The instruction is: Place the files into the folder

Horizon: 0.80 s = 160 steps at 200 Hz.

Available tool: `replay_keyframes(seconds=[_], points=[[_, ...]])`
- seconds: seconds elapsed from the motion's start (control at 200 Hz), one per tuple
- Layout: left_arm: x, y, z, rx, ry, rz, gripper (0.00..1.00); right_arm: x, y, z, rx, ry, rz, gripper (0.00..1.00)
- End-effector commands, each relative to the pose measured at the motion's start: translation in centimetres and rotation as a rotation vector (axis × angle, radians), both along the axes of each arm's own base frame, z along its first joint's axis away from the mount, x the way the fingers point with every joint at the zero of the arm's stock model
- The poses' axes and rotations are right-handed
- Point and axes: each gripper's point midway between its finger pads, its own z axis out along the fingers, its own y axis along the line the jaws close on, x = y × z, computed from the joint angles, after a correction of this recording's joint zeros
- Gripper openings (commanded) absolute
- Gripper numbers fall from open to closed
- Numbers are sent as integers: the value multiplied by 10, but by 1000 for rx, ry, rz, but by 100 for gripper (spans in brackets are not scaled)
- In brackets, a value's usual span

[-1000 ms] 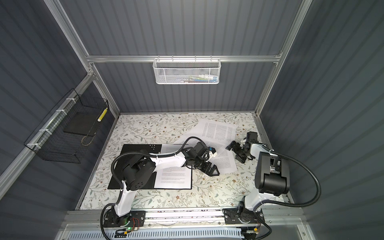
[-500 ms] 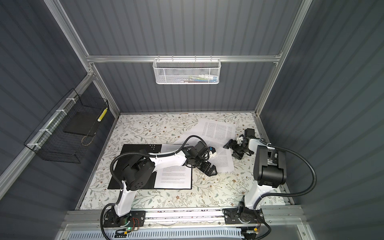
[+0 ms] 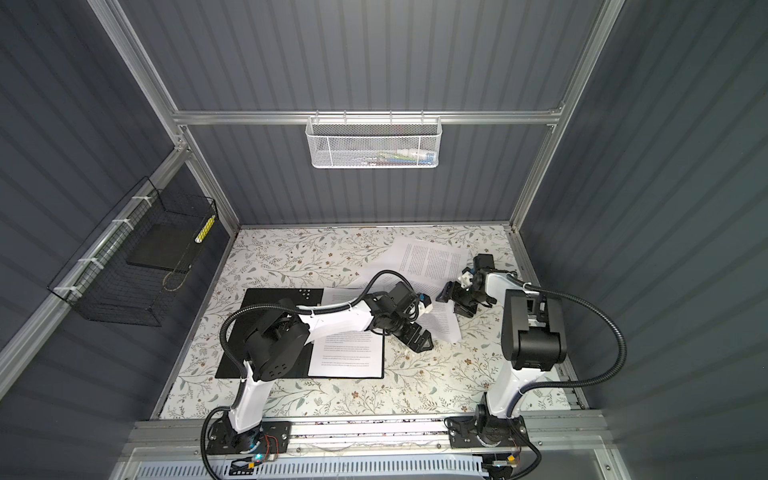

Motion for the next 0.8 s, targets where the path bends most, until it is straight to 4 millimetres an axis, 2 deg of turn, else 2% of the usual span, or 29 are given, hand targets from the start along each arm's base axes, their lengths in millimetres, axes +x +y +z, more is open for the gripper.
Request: replay_keyframes(seconds=[0.0, 0.06, 0.165, 0.475, 0.58, 0.665, 0.795], points=[[-10, 38, -50, 189, 73, 22, 100, 0, -3, 3, -23, -2, 18, 82], [-10, 38, -50, 186, 74, 21, 100, 4, -5, 9, -19, -43, 10, 88], [-11, 37, -50, 185, 74, 20, 100, 13, -9, 16, -44, -72, 4, 93], [-8, 39, -47, 176, 73, 26, 100, 20, -19, 0, -124, 14, 1, 93], [-7, 40, -47, 174, 75, 29, 100, 22, -34, 0, -203, 30, -40, 96], [-6, 39, -45, 168, 73, 30, 100, 13, -50, 1, -263, 41, -116, 99], [-5, 40, -43, 162, 69, 32, 100, -13, -52, 0, -188, 41, -231, 99]])
